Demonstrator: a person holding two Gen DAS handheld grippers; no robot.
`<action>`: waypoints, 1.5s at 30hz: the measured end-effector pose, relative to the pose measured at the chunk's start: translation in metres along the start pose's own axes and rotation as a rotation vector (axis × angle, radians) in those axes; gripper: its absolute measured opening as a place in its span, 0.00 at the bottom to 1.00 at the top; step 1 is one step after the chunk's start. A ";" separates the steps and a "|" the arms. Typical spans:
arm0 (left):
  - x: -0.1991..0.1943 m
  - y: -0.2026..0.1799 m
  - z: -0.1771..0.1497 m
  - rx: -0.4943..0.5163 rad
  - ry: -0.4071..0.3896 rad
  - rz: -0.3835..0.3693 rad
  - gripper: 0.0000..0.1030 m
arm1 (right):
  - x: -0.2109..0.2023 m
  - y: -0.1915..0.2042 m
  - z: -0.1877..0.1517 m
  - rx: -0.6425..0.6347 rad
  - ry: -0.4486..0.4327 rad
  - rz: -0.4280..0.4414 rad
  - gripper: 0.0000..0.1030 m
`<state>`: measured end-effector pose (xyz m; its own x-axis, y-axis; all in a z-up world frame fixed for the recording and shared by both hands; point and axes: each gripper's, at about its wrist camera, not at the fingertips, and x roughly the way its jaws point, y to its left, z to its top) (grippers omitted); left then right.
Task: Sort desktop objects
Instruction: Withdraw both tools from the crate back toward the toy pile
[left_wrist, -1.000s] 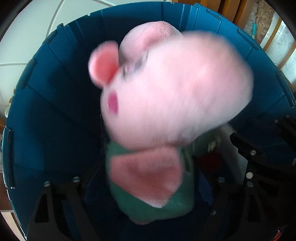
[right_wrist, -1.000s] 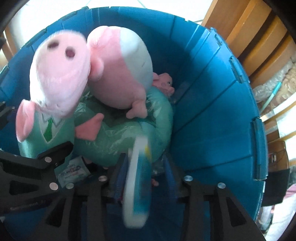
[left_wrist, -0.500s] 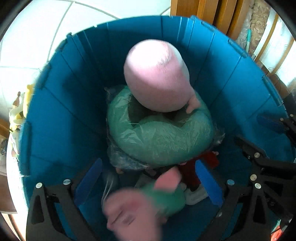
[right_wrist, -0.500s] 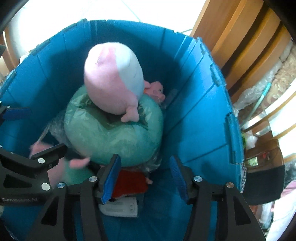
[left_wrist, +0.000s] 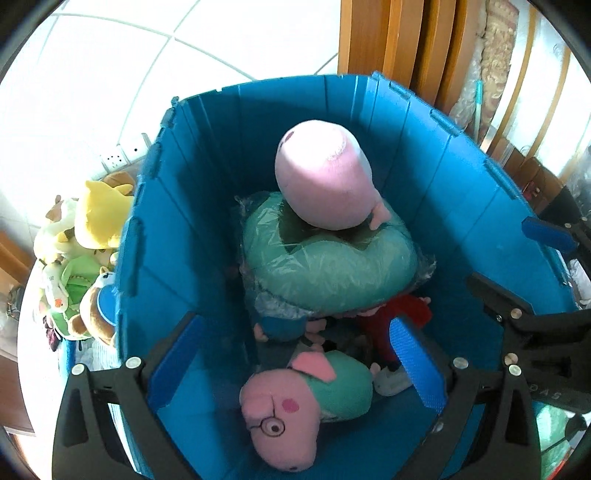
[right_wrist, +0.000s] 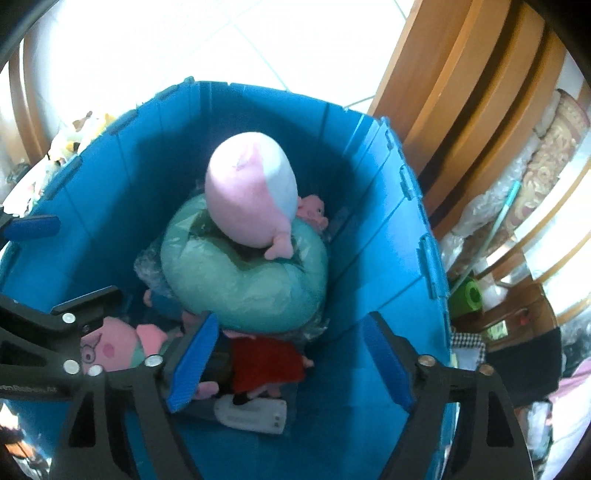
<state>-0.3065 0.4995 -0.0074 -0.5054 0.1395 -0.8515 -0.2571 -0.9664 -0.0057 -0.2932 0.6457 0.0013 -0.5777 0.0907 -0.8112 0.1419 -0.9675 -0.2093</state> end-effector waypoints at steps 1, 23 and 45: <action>-0.001 0.001 -0.003 -0.004 -0.004 -0.006 0.99 | -0.005 0.001 -0.003 0.003 -0.009 0.005 0.84; -0.049 0.071 -0.049 -0.034 -0.132 -0.006 0.99 | -0.043 0.048 -0.019 0.061 -0.069 -0.004 0.99; -0.096 0.269 -0.127 -0.182 -0.177 0.132 0.99 | -0.079 0.240 0.015 0.011 -0.183 0.096 0.99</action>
<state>-0.2224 0.1990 0.0065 -0.6644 0.0298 -0.7468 -0.0351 -0.9993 -0.0087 -0.2256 0.4026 0.0237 -0.6984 -0.0450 -0.7142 0.1948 -0.9723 -0.1292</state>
